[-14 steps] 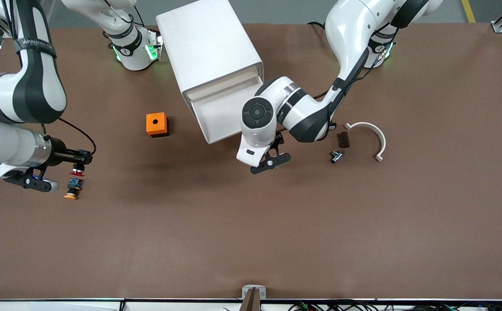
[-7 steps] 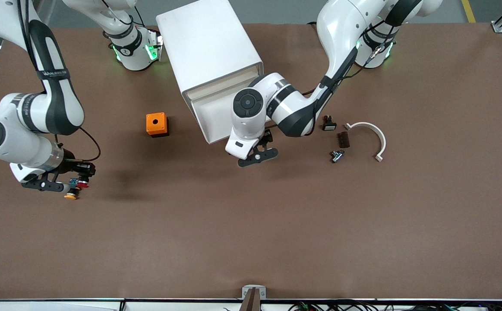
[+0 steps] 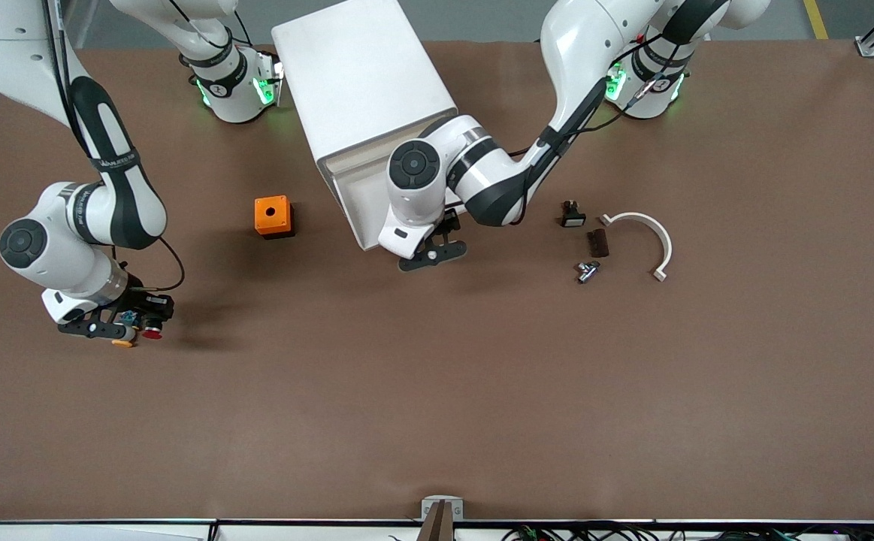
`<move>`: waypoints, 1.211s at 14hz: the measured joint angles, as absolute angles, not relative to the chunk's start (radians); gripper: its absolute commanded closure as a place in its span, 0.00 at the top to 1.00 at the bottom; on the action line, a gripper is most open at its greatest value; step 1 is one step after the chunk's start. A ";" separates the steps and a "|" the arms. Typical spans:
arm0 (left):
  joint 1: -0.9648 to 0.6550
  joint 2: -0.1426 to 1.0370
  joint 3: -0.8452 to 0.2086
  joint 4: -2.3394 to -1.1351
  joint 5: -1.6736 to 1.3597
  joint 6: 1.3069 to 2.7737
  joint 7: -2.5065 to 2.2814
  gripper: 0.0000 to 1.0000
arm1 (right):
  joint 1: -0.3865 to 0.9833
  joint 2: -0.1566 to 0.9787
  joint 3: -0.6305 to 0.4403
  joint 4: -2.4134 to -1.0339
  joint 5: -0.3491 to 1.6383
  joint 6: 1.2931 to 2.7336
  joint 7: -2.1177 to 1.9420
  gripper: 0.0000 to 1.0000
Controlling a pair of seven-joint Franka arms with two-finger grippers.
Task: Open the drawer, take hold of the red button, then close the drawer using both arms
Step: 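Carry the red button beside the yellow button with the right gripper, then lower the red button onto the table and open the right gripper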
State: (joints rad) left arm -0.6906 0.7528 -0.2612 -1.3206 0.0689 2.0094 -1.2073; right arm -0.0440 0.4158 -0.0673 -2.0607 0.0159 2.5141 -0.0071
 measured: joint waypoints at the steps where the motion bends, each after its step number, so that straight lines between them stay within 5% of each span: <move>1: -0.691 0.753 -0.271 -1.323 0.069 2.009 -1.228 1.00 | -0.044 0.428 -0.067 -2.060 0.016 2.528 -0.007 0.01; 11: -0.691 0.752 -0.363 -1.347 -0.007 2.002 -1.359 1.00 | -0.045 0.494 -0.066 -2.051 0.017 2.541 -0.004 0.07; 13: -0.691 0.752 -0.375 -1.358 -0.047 2.001 -1.362 1.00 | -0.046 0.499 -0.066 -2.051 0.017 2.541 -0.004 0.24; 14: -0.691 0.752 -0.380 -1.363 -0.066 2.001 -1.362 1.00 | -0.046 0.501 -0.066 -2.051 0.017 2.540 -0.004 0.70; 15: -0.691 0.752 -0.387 -1.367 -0.083 2.000 -1.362 1.00 | -0.046 0.503 -0.065 -2.051 0.017 2.540 -0.004 0.99; 17: -0.691 0.752 -0.394 -1.373 -0.125 1.989 -1.362 1.00 | -0.046 0.503 -0.065 -2.047 0.017 2.540 -0.004 1.00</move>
